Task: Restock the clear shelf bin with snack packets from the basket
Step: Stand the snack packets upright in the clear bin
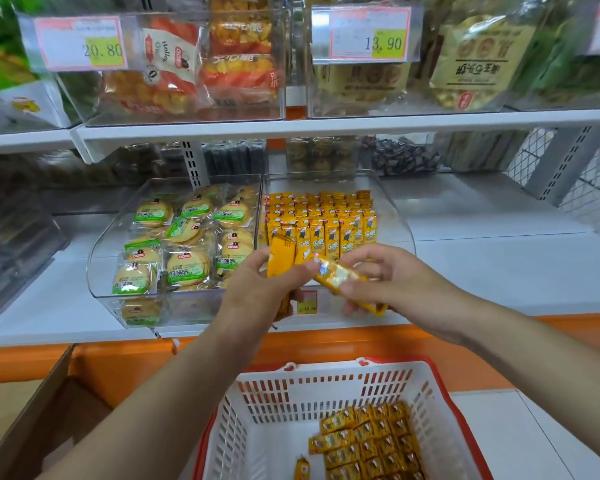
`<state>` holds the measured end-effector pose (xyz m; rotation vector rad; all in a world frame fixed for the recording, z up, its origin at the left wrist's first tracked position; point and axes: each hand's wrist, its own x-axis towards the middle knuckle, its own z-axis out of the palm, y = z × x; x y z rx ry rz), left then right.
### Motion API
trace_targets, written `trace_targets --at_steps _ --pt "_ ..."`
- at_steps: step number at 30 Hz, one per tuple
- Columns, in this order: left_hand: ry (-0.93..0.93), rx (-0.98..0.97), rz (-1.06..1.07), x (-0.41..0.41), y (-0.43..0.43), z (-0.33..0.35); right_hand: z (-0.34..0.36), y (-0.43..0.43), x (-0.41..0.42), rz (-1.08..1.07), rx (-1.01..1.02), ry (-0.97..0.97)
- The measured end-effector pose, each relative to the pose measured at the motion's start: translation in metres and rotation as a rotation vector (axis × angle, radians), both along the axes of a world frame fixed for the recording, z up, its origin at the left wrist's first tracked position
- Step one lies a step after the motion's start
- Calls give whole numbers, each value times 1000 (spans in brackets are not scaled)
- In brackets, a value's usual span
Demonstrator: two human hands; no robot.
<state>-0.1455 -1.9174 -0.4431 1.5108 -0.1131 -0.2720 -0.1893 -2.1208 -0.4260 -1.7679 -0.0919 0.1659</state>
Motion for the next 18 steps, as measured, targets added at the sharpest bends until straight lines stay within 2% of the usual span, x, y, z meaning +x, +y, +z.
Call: trace_targets --at_steps 3,5,9,12,18 --pt "-5 35 -64 -2 -5 0 4 -5 -2 163 -89 23" --pt "3 48 -57 -1 -5 -1 11 -12 2 185 -171 -31" --pt "29 53 -27 9 1 -1 26 -36 29 -43 -205 -160" --pt "17 76 -29 16 8 -2 29 -56 61 -163 -485 -285" --pt "38 72 -14 25 13 -5 13 -77 126 -224 -975 -317"
